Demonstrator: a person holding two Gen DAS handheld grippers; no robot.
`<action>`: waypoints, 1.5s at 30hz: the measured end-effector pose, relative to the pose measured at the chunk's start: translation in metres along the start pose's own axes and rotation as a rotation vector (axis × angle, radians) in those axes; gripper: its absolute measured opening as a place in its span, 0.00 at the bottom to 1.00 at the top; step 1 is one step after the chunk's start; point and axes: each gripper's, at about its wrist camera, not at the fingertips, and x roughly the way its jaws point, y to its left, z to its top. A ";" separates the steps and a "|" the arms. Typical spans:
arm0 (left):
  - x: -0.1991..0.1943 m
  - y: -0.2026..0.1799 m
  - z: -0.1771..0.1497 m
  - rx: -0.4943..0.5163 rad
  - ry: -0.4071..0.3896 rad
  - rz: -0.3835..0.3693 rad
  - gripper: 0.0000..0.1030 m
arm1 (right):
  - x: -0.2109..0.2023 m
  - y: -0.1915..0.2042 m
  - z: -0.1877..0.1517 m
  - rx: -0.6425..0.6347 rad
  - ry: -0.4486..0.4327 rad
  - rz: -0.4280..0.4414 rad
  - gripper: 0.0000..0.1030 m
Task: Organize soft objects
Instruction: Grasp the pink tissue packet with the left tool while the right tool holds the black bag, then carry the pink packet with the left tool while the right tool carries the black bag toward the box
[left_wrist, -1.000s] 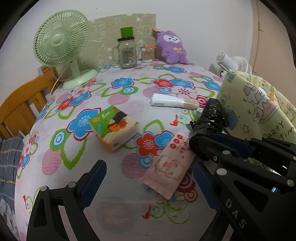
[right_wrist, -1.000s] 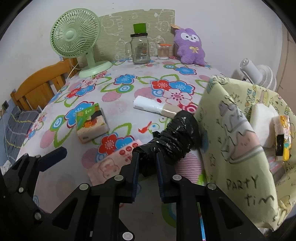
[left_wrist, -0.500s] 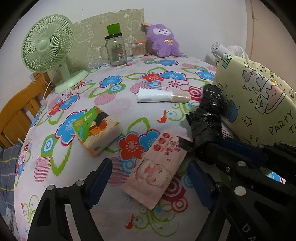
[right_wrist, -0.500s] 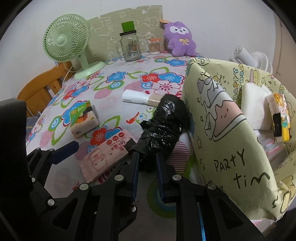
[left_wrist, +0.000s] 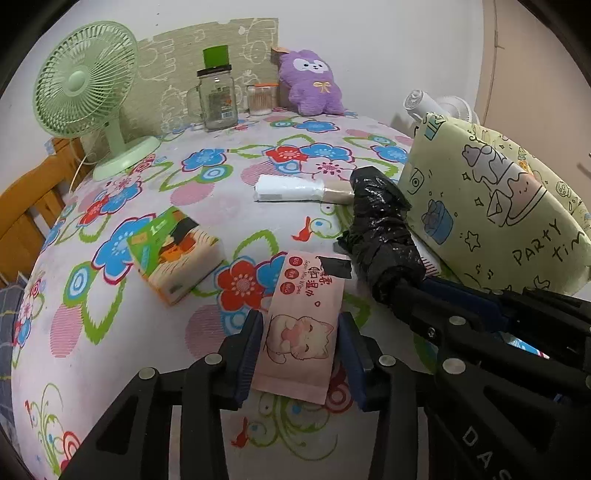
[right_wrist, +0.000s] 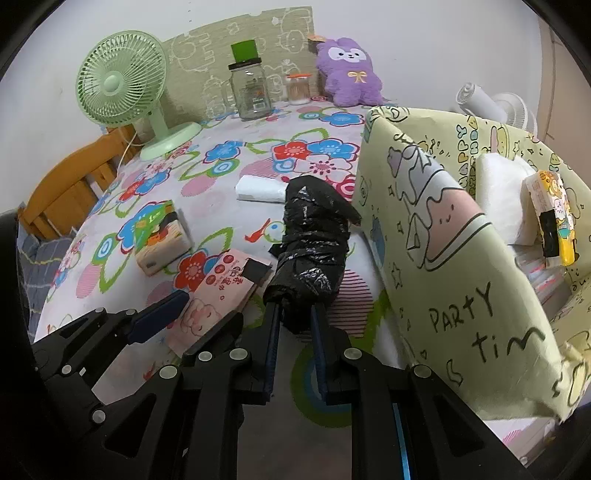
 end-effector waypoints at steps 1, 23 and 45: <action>-0.002 0.001 -0.001 -0.008 0.000 0.002 0.40 | -0.001 0.001 0.000 -0.004 0.000 0.001 0.20; -0.031 0.015 -0.007 -0.095 -0.048 0.044 0.39 | -0.024 0.012 -0.001 -0.040 -0.037 0.049 0.70; -0.006 0.026 0.012 -0.115 -0.030 0.062 0.39 | 0.023 0.007 0.028 0.051 0.018 0.011 0.28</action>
